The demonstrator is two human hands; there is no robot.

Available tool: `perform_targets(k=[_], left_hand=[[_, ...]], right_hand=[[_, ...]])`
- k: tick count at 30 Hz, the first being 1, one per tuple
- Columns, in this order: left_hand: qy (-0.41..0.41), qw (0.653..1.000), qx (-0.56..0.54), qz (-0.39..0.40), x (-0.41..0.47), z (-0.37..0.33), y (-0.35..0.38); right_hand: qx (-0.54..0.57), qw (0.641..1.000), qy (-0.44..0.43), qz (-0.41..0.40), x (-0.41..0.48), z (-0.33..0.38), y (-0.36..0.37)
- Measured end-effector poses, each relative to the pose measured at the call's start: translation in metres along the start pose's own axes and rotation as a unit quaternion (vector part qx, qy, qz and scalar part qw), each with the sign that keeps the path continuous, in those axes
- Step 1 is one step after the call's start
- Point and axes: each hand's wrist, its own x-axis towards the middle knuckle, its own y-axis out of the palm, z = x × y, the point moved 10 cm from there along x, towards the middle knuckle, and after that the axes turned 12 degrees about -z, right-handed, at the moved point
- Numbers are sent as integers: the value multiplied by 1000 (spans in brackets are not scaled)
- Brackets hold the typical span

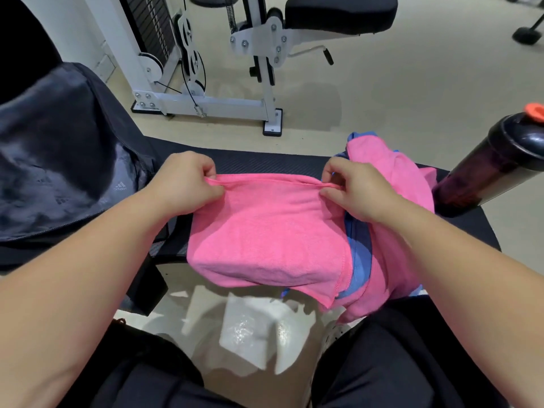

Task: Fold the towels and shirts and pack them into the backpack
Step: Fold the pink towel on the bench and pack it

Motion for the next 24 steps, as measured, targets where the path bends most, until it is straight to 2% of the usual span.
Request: perform_targets(k=[3, 8, 10, 16, 21, 24], left_hand=[[-28, 997, -68, -34, -19, 5, -17], [-17, 983, -185, 7, -43, -11, -39], [-20, 980, -199, 11, -49, -14, -48], [-17, 980, -195, -25, -66, -23, -80], [-31, 964, -256, -63, -78, -29, -98], [-41, 938, -337, -71, -84, -25, -105]], right_hand=[[116, 992, 35, 27, -23, -2, -16], [242, 967, 77, 18, -54, 6, -48], [278, 957, 85, 14, -63, 11, -61], [267, 961, 41, 54, -86, 45, -77], [274, 960, 33, 56, -95, 62, -83], [292, 955, 31, 35, -98, 68, -90]])
